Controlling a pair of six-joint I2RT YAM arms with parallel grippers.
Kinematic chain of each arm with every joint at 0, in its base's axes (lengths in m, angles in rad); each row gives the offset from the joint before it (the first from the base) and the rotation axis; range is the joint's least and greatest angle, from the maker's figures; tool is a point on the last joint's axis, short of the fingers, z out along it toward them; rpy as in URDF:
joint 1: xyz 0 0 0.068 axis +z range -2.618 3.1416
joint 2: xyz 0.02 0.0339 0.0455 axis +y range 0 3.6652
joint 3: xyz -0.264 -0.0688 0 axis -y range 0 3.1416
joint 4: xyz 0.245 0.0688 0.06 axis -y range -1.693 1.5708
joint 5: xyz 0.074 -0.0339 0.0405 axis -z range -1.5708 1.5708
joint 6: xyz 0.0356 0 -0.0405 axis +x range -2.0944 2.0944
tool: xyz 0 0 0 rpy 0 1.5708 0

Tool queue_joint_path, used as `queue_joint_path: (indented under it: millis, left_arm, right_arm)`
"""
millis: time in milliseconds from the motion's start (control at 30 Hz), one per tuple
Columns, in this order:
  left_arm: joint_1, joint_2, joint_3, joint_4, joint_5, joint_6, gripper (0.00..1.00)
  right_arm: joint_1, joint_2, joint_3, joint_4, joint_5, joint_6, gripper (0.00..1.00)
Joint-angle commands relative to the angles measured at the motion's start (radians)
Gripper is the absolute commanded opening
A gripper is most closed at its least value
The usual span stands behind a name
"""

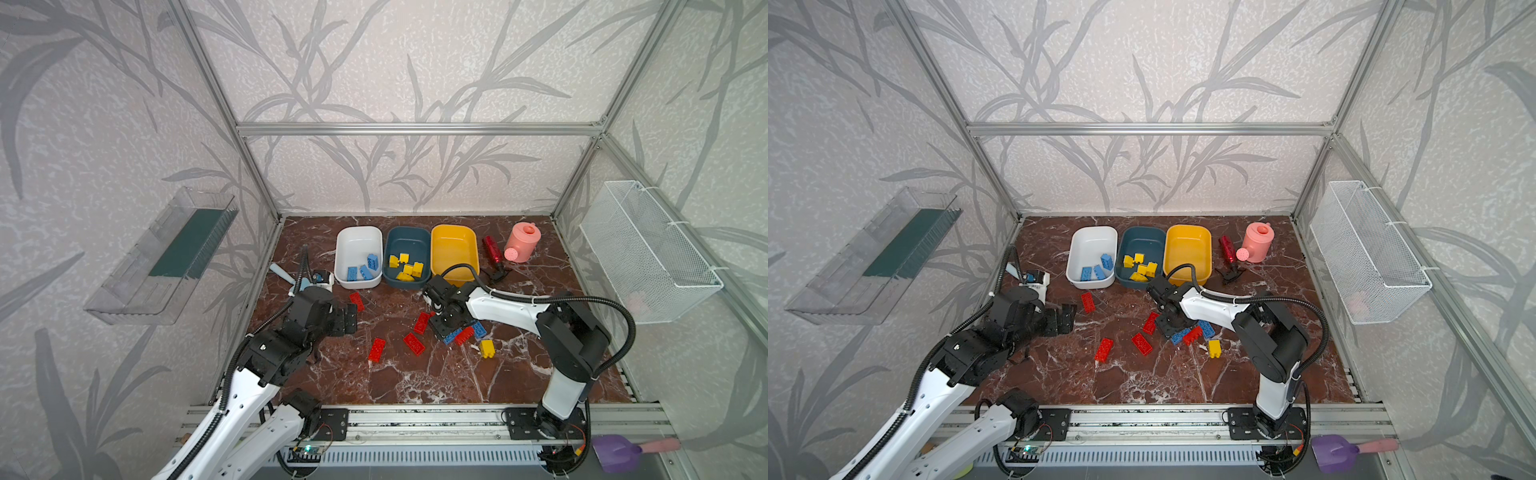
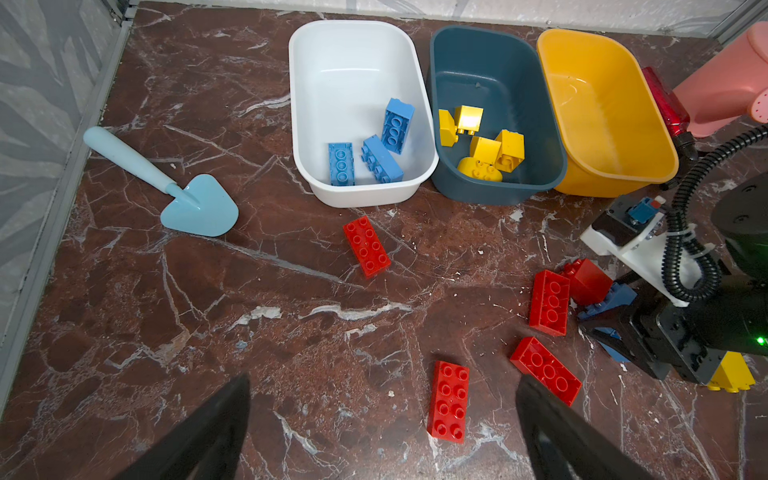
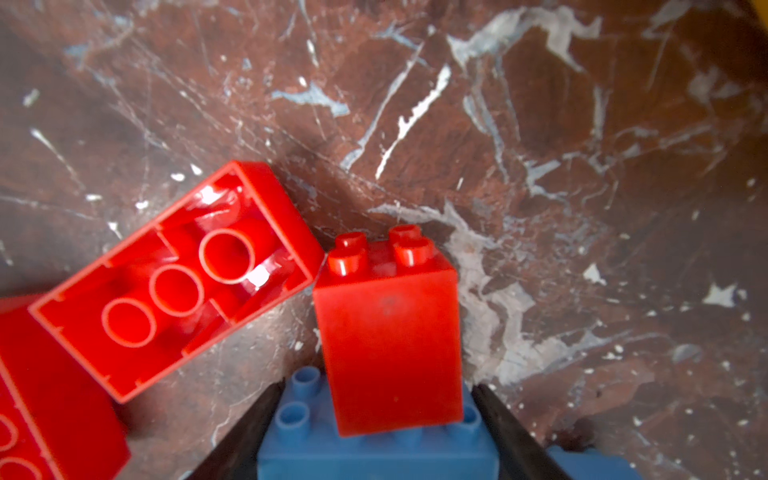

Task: Sort the legos into containers by color
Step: 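Grasp the blue 2x4 brick under the red brick with the right gripper, then carry the blue brick over the white tub and open the right gripper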

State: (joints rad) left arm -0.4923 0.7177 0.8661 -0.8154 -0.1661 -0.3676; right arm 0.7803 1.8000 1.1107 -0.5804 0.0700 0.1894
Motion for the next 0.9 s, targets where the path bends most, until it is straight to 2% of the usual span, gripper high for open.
queue_joint_path:
  millis: [0,167,433,567,767,867]
  left_arm:
    - [0.003,-0.003,-0.006,-0.004,-0.013,0.015,0.99]
    - [0.003,-0.003,-0.006,-0.005,-0.016,0.013,0.99]
    - [0.003,-0.038,-0.005,-0.007,-0.051,0.007,0.99]
    - [0.003,-0.078,-0.010,-0.005,-0.080,0.001,0.99]
    - [0.003,-0.140,-0.019,0.002,-0.123,-0.003,0.99]
    - [0.002,-0.163,-0.021,0.005,-0.140,-0.004,0.99]
  right_arm:
    - [-0.003,-0.023,0.004,-0.023,0.012,0.011,0.63]
    - [-0.002,-0.062,0.036,-0.056,0.022,0.022,0.56]
    - [-0.001,-0.141,0.160,-0.120,-0.016,0.020,0.55]
    - [-0.001,-0.128,0.271,-0.133,-0.055,0.004,0.55]
    - [-0.003,-0.099,0.382,-0.012,-0.136,-0.015,0.55]
    - [-0.009,-0.017,0.475,0.007,-0.189,0.007,0.56]
